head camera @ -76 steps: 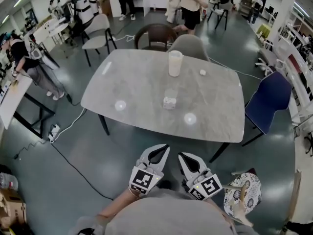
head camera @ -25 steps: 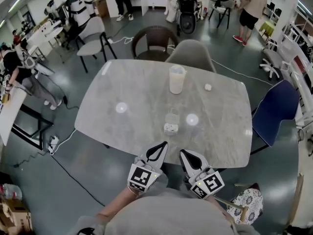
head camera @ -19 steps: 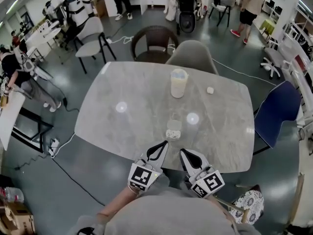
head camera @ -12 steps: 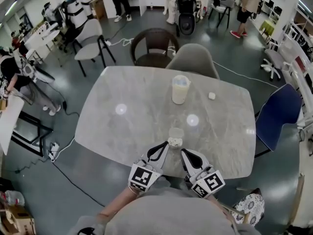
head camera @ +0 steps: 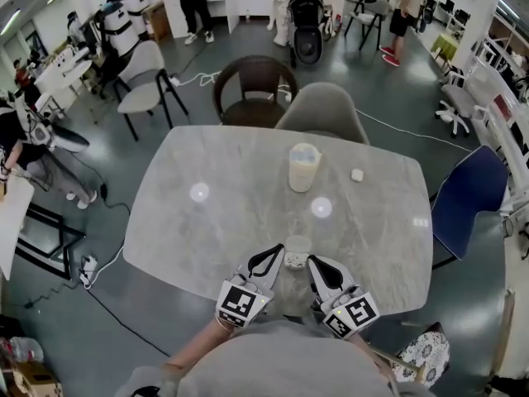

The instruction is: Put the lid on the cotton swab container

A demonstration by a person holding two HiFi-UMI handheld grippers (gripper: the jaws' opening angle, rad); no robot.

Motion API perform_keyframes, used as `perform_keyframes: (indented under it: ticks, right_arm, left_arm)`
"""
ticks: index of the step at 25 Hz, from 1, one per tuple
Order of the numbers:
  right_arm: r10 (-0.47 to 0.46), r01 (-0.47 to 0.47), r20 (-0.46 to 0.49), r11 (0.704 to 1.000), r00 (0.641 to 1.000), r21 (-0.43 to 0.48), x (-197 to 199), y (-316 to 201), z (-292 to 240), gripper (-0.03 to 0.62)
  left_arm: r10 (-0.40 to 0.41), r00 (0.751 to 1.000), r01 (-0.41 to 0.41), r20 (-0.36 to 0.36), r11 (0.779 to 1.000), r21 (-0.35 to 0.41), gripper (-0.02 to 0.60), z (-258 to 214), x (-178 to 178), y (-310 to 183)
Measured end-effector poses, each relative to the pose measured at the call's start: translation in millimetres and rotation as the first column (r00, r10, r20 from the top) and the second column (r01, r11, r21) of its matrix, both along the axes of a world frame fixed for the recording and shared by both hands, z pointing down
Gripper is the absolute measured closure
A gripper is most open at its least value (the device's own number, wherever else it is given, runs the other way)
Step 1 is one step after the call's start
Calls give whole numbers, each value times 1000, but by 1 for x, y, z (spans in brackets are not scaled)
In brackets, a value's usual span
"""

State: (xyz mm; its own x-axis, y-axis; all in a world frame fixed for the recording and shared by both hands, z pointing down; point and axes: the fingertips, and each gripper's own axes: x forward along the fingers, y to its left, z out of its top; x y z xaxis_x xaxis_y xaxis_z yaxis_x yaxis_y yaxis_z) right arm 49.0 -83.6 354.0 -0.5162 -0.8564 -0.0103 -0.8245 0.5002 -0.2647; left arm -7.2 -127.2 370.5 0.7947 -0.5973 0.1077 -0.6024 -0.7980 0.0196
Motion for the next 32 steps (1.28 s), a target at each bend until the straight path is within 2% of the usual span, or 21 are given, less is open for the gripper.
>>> perform_keyframes:
  ticks: [12, 21, 32]
  right_arm:
    - [16, -16, 5, 1000, 1000, -19, 0, -18, 4, 592]
    - [-21, 22, 11, 1000, 1000, -22, 11, -28, -8, 592]
    - [-51, 51, -5, 998, 999, -31, 22, -27, -5, 592]
  left_arm:
    - [4, 1000, -4, -15, 1000, -9, 583, 2, -4, -24]
    - [-59, 998, 59, -6, 998, -18, 583, -4, -10, -33]
    - [-67, 998, 67, -12, 998, -24, 583, 2, -2, -32]
